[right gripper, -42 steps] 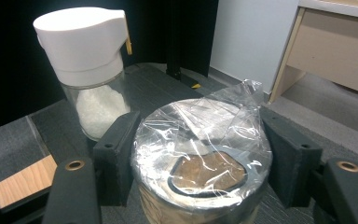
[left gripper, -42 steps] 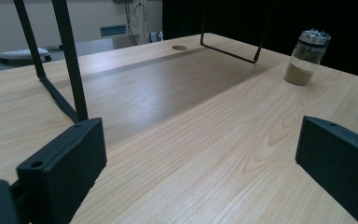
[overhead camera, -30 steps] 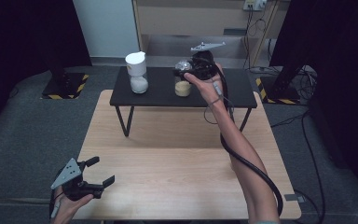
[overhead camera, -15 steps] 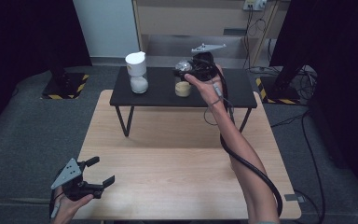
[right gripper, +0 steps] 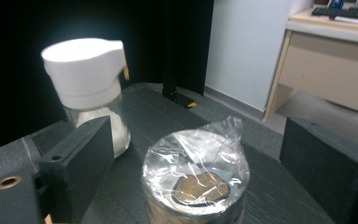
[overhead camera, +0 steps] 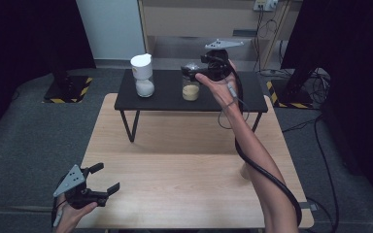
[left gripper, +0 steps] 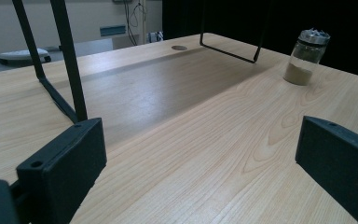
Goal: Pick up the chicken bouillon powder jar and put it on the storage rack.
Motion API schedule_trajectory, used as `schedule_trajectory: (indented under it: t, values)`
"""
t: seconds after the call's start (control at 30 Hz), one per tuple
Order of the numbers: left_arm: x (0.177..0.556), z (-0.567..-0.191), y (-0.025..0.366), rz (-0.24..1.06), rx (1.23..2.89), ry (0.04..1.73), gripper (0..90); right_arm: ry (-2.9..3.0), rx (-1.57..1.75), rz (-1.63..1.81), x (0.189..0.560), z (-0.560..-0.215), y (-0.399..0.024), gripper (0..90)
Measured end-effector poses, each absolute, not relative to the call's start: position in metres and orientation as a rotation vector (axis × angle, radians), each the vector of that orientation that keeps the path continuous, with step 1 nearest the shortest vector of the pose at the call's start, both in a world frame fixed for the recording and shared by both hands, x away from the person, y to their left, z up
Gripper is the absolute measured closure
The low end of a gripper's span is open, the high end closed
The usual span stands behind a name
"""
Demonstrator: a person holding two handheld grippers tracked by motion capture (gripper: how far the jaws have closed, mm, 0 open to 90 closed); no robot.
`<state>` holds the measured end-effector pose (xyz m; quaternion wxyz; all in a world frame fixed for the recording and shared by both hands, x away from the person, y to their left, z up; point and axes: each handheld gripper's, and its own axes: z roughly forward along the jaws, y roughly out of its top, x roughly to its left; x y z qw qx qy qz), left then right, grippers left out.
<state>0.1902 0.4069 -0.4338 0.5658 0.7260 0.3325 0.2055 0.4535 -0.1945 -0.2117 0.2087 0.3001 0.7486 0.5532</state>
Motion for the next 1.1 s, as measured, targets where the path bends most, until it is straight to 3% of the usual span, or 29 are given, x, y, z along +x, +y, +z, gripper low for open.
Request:
schedule_trajectory:
  t: [0.43, 1.1]
  values:
    - [0.19, -0.433, 0.406, 0.487, 1.712, 0.784, 0.5, 2.1, 0.728, 1.47, 0.417, -0.176, -0.216, 9.9]
    - [0.19, -0.433, 0.405, 0.489, 1.713, 0.786, 0.6, 2.1, 0.646, 1.526, 0.369, -0.162, -0.251, 8.2]
